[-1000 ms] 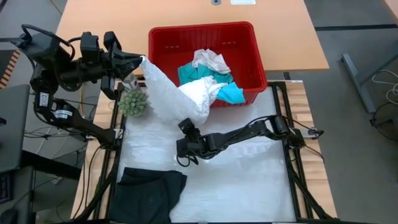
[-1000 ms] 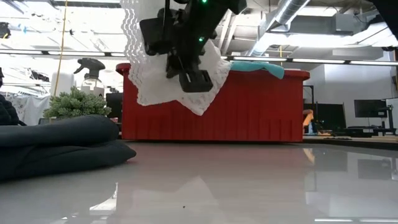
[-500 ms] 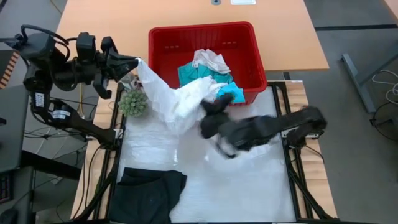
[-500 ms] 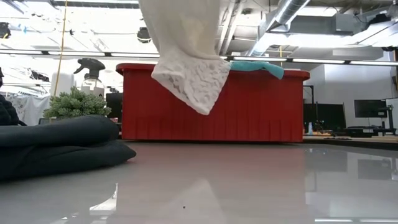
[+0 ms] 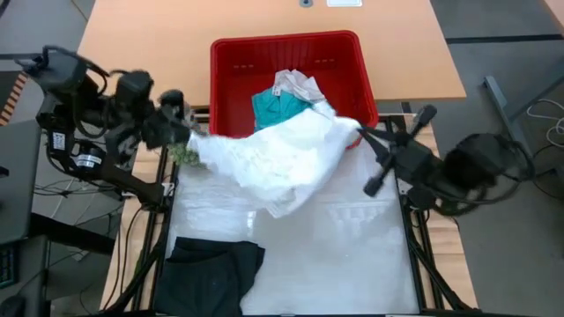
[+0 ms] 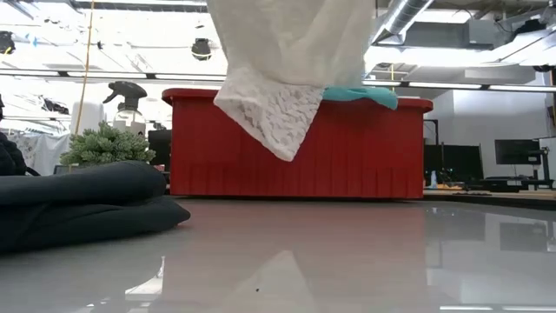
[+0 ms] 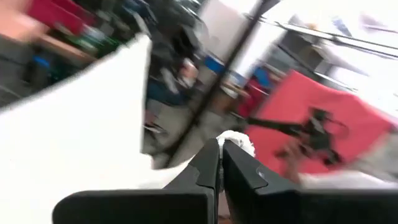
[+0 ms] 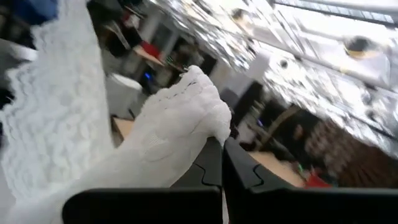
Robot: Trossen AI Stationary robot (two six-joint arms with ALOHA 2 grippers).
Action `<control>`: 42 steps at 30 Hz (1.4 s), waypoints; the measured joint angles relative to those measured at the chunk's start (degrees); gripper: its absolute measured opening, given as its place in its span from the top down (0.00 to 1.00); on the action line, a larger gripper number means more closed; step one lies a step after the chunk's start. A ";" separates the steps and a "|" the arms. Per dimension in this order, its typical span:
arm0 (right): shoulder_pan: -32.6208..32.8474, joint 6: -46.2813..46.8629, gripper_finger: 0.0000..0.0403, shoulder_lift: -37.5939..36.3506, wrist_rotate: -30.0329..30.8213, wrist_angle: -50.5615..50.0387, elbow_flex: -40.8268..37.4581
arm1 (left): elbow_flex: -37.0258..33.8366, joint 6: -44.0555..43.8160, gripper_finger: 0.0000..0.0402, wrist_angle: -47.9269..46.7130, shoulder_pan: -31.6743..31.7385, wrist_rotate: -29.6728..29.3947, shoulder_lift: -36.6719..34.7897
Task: Fold Laundry from Bin
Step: Fold the white dress
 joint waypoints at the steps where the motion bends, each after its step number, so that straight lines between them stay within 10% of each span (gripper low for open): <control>1: 1.83 -3.78 0.95 0.27 0.00 3.44 -0.04 | 0.00 -1.15 1.00 0.05 -1.65 0.64 0.25; 24: 24.62 -63.50 0.95 9.42 -17.40 46.87 2.01 | -0.02 6.79 1.00 25.08 -36.74 -0.17 9.17; 34: 23.51 -67.61 0.95 8.95 -11.32 61.04 4.99 | -0.04 20.29 1.00 20.59 -38.17 -25.92 4.30; 42: 16.08 -67.85 0.95 4.23 -5.40 65.16 4.96 | -0.04 25.89 1.00 3.82 -34.89 -59.24 -2.60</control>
